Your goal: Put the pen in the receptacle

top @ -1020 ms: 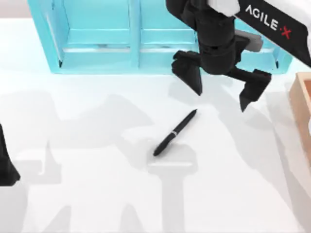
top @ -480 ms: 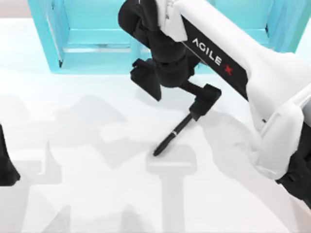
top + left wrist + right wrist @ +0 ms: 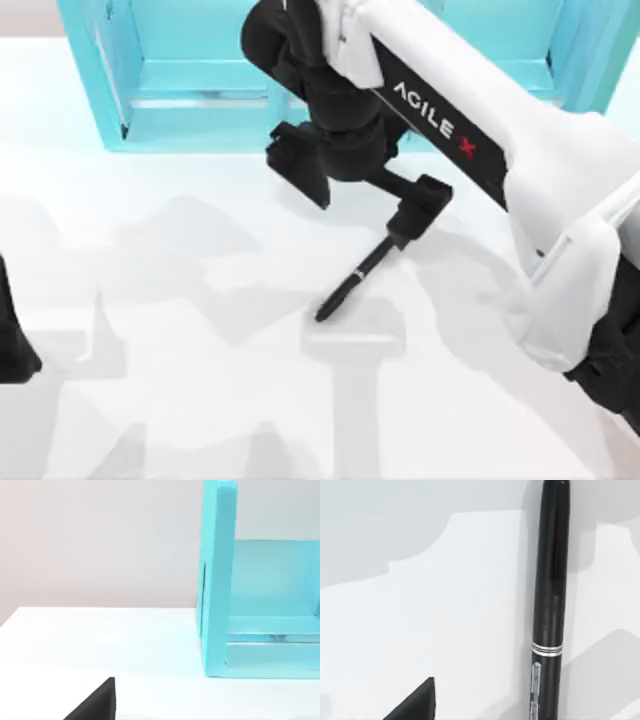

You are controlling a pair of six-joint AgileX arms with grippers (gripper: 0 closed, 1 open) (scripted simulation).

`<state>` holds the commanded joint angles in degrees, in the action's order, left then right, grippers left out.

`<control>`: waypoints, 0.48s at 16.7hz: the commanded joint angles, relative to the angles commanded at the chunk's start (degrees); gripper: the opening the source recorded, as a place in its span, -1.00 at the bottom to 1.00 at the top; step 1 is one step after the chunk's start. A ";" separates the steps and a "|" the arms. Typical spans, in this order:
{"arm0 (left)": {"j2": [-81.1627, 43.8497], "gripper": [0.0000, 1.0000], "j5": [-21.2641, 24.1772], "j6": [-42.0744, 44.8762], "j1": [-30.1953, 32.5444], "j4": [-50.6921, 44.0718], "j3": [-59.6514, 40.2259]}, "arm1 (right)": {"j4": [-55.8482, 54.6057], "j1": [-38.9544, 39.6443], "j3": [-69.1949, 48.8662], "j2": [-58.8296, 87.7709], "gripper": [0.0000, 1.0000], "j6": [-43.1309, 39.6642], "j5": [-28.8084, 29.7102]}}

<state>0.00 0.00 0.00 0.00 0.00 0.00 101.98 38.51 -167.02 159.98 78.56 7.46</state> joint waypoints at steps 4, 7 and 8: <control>0.00 1.00 0.00 0.00 0.00 0.00 0.00 | 2.23 0.00 -8.96 6.92 1.00 -0.09 0.09; 0.00 1.00 0.00 0.00 0.00 0.00 0.00 | 5.27 -0.21 -20.48 15.23 1.00 -0.31 0.23; 0.00 1.00 0.00 0.00 0.00 0.00 0.00 | 6.32 -0.33 -24.48 18.10 1.00 -0.43 0.28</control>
<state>0.00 0.00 0.00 0.00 0.00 0.00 108.31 38.18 -191.50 178.07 78.12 7.75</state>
